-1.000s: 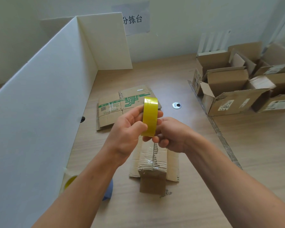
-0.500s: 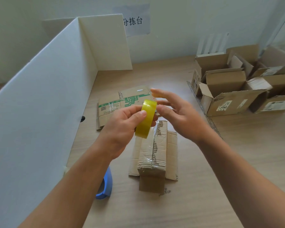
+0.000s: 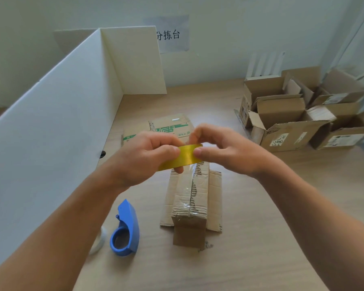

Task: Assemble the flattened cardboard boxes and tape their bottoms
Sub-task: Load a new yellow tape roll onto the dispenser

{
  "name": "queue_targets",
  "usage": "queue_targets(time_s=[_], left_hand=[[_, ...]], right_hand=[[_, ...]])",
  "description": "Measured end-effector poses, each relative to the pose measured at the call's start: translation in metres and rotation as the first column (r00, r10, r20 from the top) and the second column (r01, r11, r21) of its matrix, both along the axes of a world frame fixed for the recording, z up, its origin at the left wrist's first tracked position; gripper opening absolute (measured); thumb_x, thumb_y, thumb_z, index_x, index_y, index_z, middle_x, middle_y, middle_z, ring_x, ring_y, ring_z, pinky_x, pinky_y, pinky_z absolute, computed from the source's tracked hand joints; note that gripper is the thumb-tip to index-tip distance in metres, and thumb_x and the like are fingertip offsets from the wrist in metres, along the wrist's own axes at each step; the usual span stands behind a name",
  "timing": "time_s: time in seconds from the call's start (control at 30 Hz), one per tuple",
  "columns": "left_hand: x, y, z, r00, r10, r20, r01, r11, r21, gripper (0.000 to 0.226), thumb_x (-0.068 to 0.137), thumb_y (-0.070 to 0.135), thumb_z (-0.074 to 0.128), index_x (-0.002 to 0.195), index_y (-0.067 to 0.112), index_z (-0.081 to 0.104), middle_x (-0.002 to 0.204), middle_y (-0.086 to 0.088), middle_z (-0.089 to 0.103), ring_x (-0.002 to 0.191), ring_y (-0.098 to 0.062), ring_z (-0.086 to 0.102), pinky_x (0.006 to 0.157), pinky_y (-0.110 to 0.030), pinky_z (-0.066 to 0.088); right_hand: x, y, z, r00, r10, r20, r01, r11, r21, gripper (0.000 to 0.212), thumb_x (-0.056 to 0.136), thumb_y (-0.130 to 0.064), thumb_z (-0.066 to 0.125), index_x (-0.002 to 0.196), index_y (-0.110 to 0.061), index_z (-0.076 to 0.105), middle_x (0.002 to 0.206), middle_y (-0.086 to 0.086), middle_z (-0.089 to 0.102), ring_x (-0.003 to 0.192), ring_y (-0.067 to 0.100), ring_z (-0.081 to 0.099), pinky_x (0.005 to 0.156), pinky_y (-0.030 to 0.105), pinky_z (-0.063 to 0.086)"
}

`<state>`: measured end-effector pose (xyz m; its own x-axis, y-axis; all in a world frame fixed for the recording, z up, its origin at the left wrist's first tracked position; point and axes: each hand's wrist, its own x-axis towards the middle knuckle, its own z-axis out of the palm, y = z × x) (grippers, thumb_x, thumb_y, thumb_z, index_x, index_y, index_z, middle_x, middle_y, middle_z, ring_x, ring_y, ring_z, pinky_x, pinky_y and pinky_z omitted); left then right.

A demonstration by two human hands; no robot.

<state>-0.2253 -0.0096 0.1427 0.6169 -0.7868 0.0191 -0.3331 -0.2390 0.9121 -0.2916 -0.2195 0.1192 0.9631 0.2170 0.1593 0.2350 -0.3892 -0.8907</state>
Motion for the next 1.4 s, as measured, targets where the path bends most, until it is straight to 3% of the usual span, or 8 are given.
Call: queue_targets(time_s=[0.07,0.2,0.47,0.73,0.87,0.97,1.17,1.4], left_hand=[[0.000,-0.004,-0.003,0.999,0.018,0.045,-0.019,1.000,0.023,0.027,0.078,0.018,0.050,0.084,0.015,0.076,0.072,-0.007,0.071,0.072,-0.014,0.064,0.064,-0.021,0.047],[0.001,-0.006,-0.009,0.996,0.052,0.072,-0.058,0.996,0.073,0.024,0.070,0.019,0.050,0.074,0.018,0.074,0.083,-0.012,0.069,0.086,-0.020,0.062,0.072,-0.034,0.047],[0.000,-0.010,-0.018,0.954,0.256,-0.159,-0.272,0.959,-0.087,0.018,0.071,0.023,0.052,0.062,0.023,0.068,0.087,-0.011,0.064,0.098,-0.031,0.062,0.078,-0.042,0.044],[0.003,-0.020,-0.020,0.923,0.236,-0.305,-0.292,0.944,-0.156,0.018,0.072,0.020,0.050,0.057,0.020,0.060,0.091,-0.019,0.059,0.098,-0.026,0.065,0.070,-0.034,0.050],[0.003,-0.024,-0.023,0.881,0.255,-0.398,-0.347,0.921,-0.177,0.013,0.074,0.021,0.052,0.069,0.009,0.054,0.103,-0.032,0.055,0.089,-0.036,0.056,0.066,-0.037,0.046],[0.002,-0.027,-0.027,0.845,0.285,-0.452,-0.385,0.912,-0.144,0.018,0.084,0.019,0.055,0.070,0.009,0.051,0.101,-0.025,0.051,0.082,-0.034,0.044,0.058,-0.034,0.041],[0.006,-0.025,-0.034,0.777,0.247,-0.579,-0.402,0.902,-0.156,0.022,0.095,0.014,0.042,0.078,0.011,0.055,0.077,-0.007,0.070,0.078,-0.024,0.070,0.063,-0.039,0.056],[0.010,-0.015,-0.044,0.726,0.159,-0.669,-0.390,0.896,-0.210,0.047,0.097,0.019,0.037,0.062,0.018,0.068,0.071,-0.003,0.070,0.065,-0.019,0.070,0.056,-0.037,0.057]], right_hand=[[-0.002,0.009,-0.004,0.993,0.052,-0.109,-0.041,0.994,0.096,0.014,0.085,-0.021,0.059,0.089,-0.008,0.057,0.084,0.011,0.055,0.080,0.021,0.052,0.071,0.046,0.042],[-0.008,0.020,-0.018,0.974,0.052,-0.219,0.005,0.967,0.253,0.005,0.078,-0.014,0.054,0.074,-0.016,0.057,0.076,-0.003,0.054,0.074,0.018,0.052,0.071,0.044,0.047],[-0.014,0.032,-0.030,0.964,0.107,-0.243,0.051,0.822,0.567,0.016,0.077,-0.009,0.054,0.077,-0.020,0.065,0.088,0.006,0.065,0.075,0.021,0.062,0.071,0.042,0.054],[-0.016,0.032,-0.034,0.968,0.093,-0.234,0.083,0.761,0.644,0.024,0.073,-0.008,0.052,0.078,-0.025,0.069,0.089,-0.004,0.067,0.079,0.018,0.059,0.070,0.040,0.047],[-0.017,0.033,-0.039,0.970,0.106,-0.218,0.065,0.755,0.652,0.030,0.075,-0.007,0.051,0.081,-0.029,0.070,0.088,-0.006,0.069,0.077,0.012,0.062,0.071,0.040,0.042],[-0.018,0.033,-0.044,0.971,0.120,-0.208,0.045,0.758,0.651,0.033,0.077,-0.008,0.051,0.086,-0.031,0.072,0.086,-0.005,0.070,0.076,0.010,0.063,0.073,0.039,0.038],[-0.016,0.032,-0.054,0.967,0.159,-0.199,0.030,0.704,0.710,0.036,0.080,-0.007,0.052,0.097,-0.030,0.074,0.091,-0.001,0.066,0.076,0.014,0.057,0.065,0.029,0.042],[-0.012,0.035,-0.065,0.960,0.220,-0.173,-0.016,0.659,0.752,0.039,0.079,-0.017,0.060,0.114,-0.029,0.072,0.100,-0.002,0.069,0.081,0.014,0.058,0.067,0.026,0.044]])
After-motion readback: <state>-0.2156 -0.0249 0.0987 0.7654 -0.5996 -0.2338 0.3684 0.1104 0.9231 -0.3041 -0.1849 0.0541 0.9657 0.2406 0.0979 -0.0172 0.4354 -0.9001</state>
